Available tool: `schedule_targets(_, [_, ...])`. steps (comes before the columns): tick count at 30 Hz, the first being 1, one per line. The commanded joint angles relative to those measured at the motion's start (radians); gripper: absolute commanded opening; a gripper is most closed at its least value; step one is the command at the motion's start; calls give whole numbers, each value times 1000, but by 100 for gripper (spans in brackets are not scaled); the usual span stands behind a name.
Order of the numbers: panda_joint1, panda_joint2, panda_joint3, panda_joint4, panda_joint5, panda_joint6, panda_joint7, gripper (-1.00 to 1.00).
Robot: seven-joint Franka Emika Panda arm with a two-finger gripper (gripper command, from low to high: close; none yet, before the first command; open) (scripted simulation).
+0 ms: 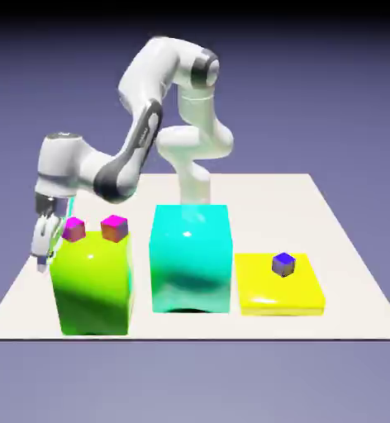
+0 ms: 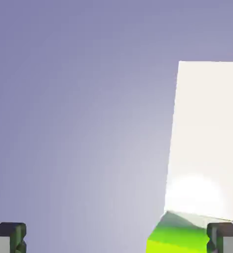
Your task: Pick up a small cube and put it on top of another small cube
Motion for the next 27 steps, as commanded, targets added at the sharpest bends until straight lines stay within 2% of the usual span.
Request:
schedule_targets(1, [-25,25,-3,10,16,-15,25,0])
schedule_targets(9, [-315,-22,177,-145,86,-48,28,0])
schedule_targets(23, [-822,-262,596,-544,155,-40,-104,0])
schedule_targets(27, [-893,-262,589,-551,163,-22,-27,0])
